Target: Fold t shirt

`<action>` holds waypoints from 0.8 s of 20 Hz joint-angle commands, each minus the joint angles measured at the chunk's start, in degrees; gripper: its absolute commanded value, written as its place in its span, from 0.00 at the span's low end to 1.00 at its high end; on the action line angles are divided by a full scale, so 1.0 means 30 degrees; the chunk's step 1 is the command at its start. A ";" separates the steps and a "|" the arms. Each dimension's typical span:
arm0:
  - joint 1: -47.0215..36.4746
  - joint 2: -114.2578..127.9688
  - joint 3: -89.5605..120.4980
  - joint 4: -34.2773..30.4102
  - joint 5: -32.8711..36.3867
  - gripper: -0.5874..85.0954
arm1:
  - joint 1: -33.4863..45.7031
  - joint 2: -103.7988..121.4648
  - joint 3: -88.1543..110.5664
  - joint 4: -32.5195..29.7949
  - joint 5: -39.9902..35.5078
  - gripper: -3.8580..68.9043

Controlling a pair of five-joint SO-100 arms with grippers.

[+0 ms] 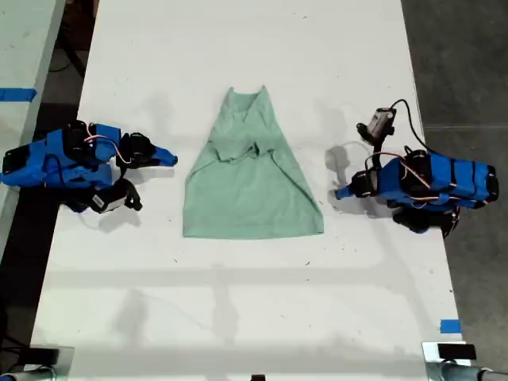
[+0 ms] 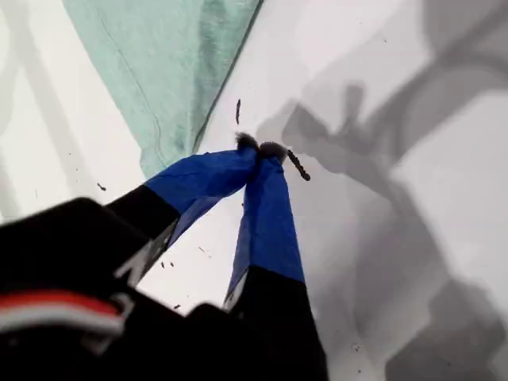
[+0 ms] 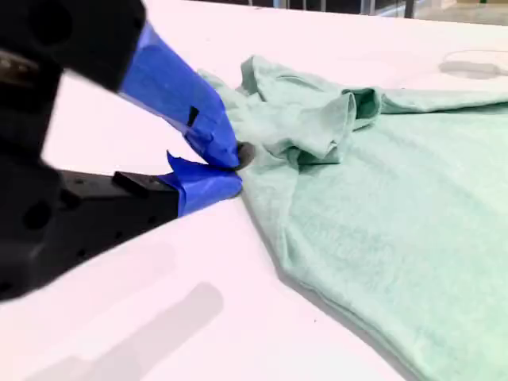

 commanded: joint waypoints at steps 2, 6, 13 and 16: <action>-0.0557 0.0234 0.0645 0.0059 -0.0381 0.00 | -0.0029 0.0176 0.0996 0.0088 0.0205 0.05; -0.1113 0.0234 0.0762 -0.0029 -0.0557 0.00 | -0.0059 0.0176 0.0996 0.0088 0.0205 0.05; -0.0996 0.0205 0.0762 -0.0029 -0.0410 0.00 | -0.0059 0.0176 0.0996 0.0088 0.0205 0.05; -0.1553 0.0205 0.0762 -0.0059 -0.0410 0.00 | -0.0059 0.0176 0.0996 0.0088 0.0205 0.05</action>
